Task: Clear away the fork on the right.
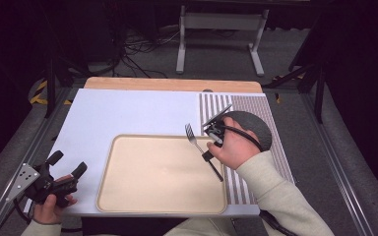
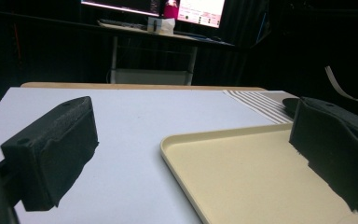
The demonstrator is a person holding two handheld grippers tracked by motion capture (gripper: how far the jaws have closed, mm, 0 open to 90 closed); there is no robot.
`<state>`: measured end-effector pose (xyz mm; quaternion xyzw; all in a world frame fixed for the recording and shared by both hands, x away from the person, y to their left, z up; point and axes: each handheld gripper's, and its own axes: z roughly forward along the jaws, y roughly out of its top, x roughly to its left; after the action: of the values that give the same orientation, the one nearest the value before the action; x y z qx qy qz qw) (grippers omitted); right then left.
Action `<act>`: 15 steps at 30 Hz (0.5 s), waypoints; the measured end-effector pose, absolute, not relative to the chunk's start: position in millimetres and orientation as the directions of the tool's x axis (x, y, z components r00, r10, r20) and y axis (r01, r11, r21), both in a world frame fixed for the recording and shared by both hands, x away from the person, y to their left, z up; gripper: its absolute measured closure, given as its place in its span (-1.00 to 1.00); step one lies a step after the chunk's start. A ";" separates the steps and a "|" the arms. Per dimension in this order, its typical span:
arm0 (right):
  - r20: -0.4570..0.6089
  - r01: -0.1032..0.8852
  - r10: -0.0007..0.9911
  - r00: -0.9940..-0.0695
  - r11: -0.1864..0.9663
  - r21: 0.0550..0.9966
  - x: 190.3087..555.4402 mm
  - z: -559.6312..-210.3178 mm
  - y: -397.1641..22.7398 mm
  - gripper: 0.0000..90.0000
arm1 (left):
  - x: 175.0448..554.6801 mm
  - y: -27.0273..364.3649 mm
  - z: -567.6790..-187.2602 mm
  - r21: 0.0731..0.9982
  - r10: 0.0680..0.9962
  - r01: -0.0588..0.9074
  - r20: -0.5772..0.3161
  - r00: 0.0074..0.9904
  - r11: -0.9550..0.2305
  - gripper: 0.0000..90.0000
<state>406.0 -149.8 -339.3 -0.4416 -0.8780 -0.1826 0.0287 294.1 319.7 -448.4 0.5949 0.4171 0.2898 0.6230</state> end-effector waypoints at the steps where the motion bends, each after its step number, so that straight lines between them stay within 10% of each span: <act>1: 0.212 0.792 0.771 -0.600 0.536 0.292 405.9 -340.1 -148.4 0.87 | 294.1 319.6 -448.4 0.983 0.857 0.135 -0.175 0.484 0.124 -0.96; 15: 0.253 0.885 0.850 -0.463 0.428 0.181 411.9 -359.7 -142.7 0.86 | 294.5 318.7 -448.3 0.983 0.856 0.136 -0.172 0.487 0.120 -0.96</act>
<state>411.9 -142.7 -359.7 -0.5146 -0.8429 -0.1448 0.0616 294.5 318.7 -448.3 0.5968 0.4156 0.2896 0.6223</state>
